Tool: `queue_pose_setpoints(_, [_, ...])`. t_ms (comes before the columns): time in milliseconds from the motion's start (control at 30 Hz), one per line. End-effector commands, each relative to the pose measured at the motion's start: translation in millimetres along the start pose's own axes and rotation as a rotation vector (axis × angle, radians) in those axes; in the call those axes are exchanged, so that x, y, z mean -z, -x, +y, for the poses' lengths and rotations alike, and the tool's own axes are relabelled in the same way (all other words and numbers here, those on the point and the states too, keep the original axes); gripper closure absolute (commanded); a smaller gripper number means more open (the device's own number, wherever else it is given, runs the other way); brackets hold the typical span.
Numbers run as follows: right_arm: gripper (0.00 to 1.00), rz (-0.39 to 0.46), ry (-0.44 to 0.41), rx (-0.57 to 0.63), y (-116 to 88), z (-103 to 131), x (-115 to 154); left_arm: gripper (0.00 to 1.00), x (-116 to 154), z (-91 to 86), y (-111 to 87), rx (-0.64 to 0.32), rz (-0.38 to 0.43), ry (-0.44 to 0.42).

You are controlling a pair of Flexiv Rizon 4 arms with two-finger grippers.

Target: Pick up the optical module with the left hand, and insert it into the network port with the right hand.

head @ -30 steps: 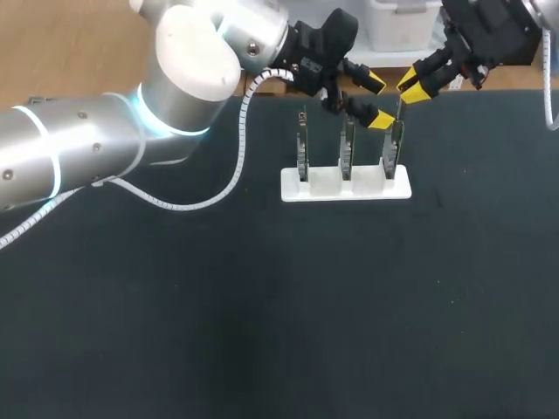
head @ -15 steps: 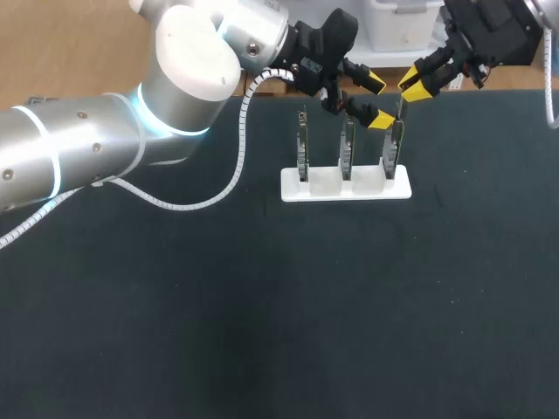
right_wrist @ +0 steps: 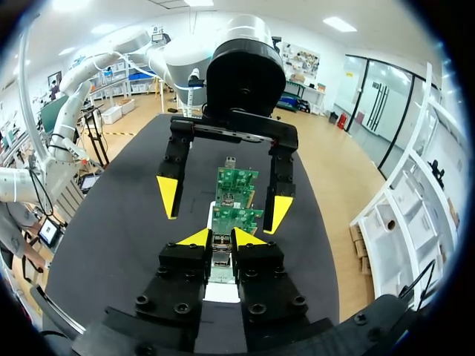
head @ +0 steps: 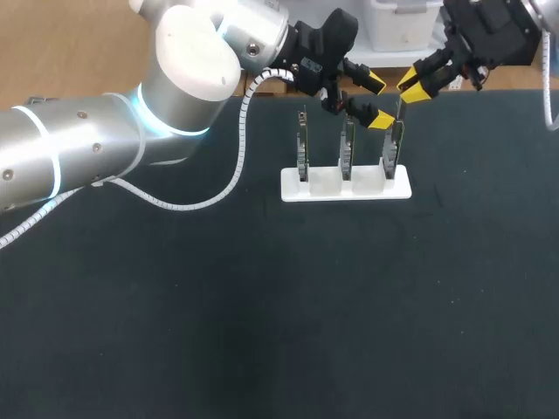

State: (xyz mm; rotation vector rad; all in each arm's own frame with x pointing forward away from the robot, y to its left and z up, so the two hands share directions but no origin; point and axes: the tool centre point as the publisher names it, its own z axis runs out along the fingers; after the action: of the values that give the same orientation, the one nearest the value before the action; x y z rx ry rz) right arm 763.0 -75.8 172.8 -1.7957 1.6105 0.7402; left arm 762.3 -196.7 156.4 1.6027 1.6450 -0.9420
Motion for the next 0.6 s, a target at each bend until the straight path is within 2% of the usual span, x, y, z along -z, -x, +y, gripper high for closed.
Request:
queue_pose_setpoints(33, [1.00,-0.001,0.001,0.003,0.0,-1.1,-0.9,0.00,-0.7,1.7,0.9,0.001,0.004,-0.003])
queue_pose_setpoints(600, [1.00,0.005,-0.006,0.002,-2.9,-2.1,1.3,0.00,-0.7,1.7,0.9,0.001,0.004,-0.003])
